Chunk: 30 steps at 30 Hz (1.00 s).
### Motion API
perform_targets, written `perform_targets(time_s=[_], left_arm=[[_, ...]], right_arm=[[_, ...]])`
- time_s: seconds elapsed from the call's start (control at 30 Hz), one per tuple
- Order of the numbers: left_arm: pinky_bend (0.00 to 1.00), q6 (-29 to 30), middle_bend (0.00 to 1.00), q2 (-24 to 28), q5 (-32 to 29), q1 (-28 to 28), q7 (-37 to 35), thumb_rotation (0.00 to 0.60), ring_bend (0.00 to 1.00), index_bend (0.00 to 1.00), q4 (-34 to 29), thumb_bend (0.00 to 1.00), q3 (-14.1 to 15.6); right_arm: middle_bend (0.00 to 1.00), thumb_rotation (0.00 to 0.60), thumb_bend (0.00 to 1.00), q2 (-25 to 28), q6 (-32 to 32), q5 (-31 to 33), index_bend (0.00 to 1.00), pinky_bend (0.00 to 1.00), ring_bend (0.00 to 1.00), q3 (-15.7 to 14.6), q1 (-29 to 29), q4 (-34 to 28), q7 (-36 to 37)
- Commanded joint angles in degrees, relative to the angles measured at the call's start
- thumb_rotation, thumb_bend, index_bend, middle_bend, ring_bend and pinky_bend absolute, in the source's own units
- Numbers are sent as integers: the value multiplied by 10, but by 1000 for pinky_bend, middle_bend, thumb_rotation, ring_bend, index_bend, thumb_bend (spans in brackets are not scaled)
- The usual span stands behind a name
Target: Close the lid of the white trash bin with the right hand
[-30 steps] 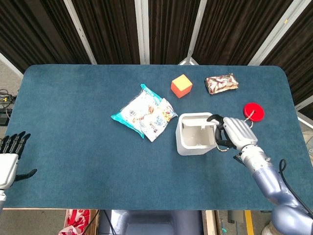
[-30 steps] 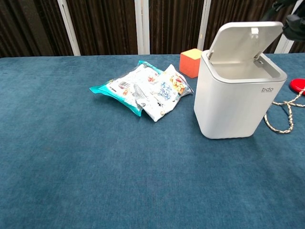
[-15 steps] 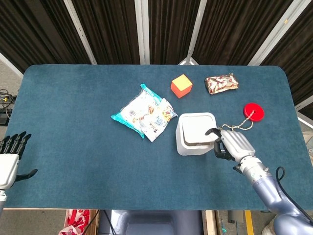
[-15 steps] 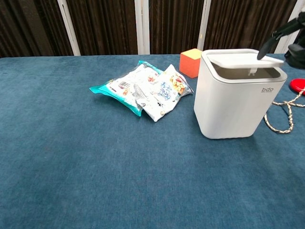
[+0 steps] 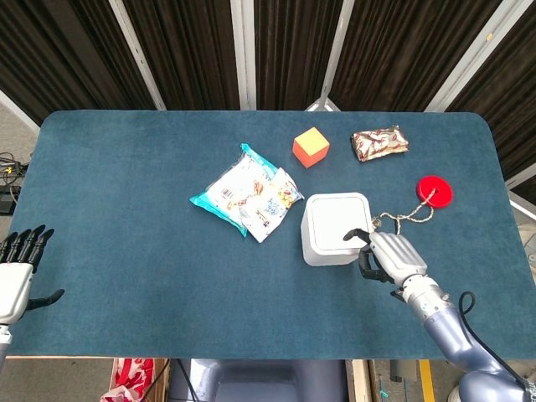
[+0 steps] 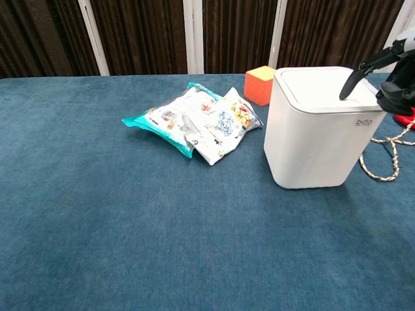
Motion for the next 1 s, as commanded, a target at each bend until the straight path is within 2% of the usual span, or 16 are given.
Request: perform_targets(time_s=[0.03, 0.3, 0.53, 0.67, 0.73, 0.83, 0.87, 0.93, 1.0], left_arm=[[0, 0, 0, 0, 0, 0, 0, 600, 0, 0, 0, 0, 0], [0, 0, 0, 0, -1, 0, 2, 600, 0, 0, -1, 0, 0], [0, 1, 0, 0, 0, 1, 2, 600, 0, 0, -1, 0, 1], [0, 2, 0, 0, -1, 1, 1, 600, 0, 0, -1, 0, 0], [0, 4, 0, 0, 1, 2, 1, 600, 0, 0, -2, 0, 0], [0, 5, 0, 1, 2, 3, 0, 600, 0, 0, -2, 0, 1], [0, 6, 0, 1, 2, 3, 0, 600, 0, 0, -2, 0, 1], [0, 7, 0, 1, 2, 4, 0, 600, 0, 0, -2, 0, 1], [0, 8, 0, 1, 2, 5, 0, 600, 0, 0, -2, 0, 1]], right_arm=[[739, 600, 782, -3, 2, -1, 268, 759, 822, -2, 0, 1, -1], [739, 600, 782, -16, 3, 0, 268, 759, 822, -18, 1, 9, -9], [739, 600, 782, -9, 16, -8, 268, 759, 822, -7, -2, 5, 4], [739, 600, 782, 5, 38, -33, 238, 759, 818, 4, -11, 2, 10], [738, 600, 782, 18, 76, -79, 203, 752, 798, 2, -28, 10, -6], [663, 600, 767, 10, 116, -151, 124, 641, 704, -15, -64, 24, -3], [594, 600, 726, 6, 129, -175, 82, 558, 636, -21, -77, 33, 1], [436, 600, 606, -3, 149, -213, 23, 397, 460, -34, -101, 49, 10], [230, 600, 475, -14, 172, -257, 0, 220, 220, -53, -131, 73, 22]])
